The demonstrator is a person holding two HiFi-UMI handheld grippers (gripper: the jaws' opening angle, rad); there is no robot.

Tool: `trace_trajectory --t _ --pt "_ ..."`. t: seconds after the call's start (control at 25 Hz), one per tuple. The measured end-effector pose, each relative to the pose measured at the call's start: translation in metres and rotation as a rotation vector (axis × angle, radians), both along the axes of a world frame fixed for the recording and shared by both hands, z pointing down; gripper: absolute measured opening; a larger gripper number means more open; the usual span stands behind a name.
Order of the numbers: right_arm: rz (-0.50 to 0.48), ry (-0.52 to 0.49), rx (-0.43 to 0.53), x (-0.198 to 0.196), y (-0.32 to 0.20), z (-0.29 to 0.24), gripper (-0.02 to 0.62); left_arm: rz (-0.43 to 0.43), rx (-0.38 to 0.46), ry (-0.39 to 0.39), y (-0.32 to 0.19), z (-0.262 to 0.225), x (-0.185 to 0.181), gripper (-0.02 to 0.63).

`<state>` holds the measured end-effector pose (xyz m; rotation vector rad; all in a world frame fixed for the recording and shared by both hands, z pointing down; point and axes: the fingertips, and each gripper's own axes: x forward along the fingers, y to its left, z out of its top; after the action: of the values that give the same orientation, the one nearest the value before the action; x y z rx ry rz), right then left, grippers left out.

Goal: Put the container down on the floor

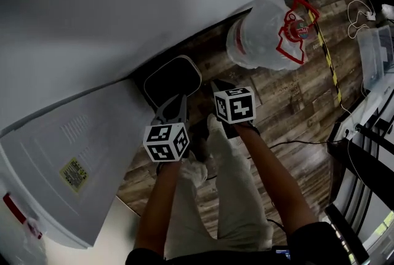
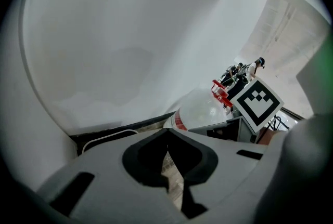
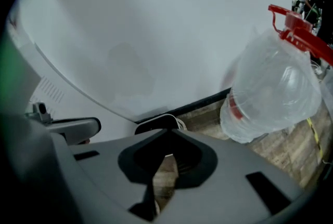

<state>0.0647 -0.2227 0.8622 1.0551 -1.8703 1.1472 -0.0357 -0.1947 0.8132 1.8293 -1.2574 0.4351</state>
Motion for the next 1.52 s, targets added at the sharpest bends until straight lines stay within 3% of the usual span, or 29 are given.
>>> trace_trajectory --t 0.32,1.04,1.24,1.52 --pt "0.009 -0.005 -0.008 0.003 0.012 -0.063 0.032 -0.024 -0.03 -0.008 0.019 -0.06 -0.005 0.017" --pt "0.022 -0.12 0.037 -0.028 0.035 -0.202 0.032 -0.076 0.052 0.005 0.035 -0.19 -0.02 0.017" --pt "0.049 -0.145 0.069 -0.029 0.04 -0.245 0.032 -0.074 0.079 0.024 0.042 -0.228 -0.02 0.017" --pt "-0.035 -0.155 0.186 -0.044 0.046 -0.307 0.034 -0.059 0.111 0.028 0.053 -0.274 -0.028 0.017"
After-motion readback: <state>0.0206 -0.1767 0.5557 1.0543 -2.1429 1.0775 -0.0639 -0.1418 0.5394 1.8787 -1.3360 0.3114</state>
